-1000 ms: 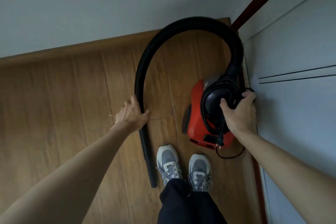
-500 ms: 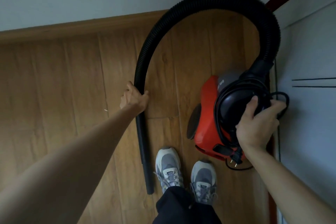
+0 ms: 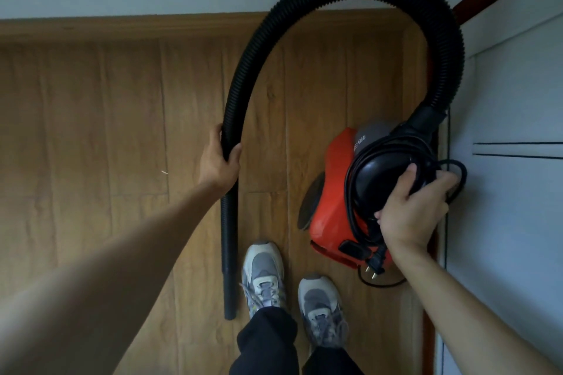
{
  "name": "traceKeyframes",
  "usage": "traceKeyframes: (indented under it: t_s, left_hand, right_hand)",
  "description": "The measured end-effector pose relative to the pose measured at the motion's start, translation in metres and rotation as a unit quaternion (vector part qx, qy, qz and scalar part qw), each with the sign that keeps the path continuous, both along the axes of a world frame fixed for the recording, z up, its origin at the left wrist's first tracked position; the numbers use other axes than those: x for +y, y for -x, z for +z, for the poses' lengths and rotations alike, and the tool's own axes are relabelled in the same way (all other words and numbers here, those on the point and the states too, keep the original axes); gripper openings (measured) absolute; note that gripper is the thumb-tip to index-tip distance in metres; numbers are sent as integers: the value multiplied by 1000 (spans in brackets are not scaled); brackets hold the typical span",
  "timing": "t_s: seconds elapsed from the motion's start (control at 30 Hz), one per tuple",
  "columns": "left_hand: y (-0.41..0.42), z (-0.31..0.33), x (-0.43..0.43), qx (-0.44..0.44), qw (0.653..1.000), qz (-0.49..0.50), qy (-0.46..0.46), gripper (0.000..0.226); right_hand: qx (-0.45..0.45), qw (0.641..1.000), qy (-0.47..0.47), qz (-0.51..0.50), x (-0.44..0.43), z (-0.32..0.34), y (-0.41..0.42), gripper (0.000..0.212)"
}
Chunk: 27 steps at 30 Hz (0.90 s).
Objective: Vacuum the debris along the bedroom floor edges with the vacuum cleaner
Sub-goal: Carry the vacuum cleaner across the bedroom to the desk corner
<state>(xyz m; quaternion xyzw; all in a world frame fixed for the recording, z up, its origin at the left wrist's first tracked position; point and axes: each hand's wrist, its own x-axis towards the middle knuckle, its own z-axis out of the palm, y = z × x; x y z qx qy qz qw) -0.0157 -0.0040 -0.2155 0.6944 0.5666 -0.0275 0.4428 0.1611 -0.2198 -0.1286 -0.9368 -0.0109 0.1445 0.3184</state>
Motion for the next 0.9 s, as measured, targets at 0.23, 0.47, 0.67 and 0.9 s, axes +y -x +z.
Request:
traceKeyframes:
  t_s: [0.23,0.47,0.67,0.9]
  left_hand:
    - [17,54,-15,-15,999,28,-18,55]
    - [48,147,-6,-8,993,113,-16,59]
    - [61,227,15,23,989,132,-62,56]
    - [91,297,14,22,983,173,-51,55]
  right_hand:
    - [50,998,28,41,6,29,-2,19]
    - [38,988,51,138,33,112,7,33]
    - [28,978,32,207,58,186,14,26]
    - [6,966,16,256,77,257,26,25]
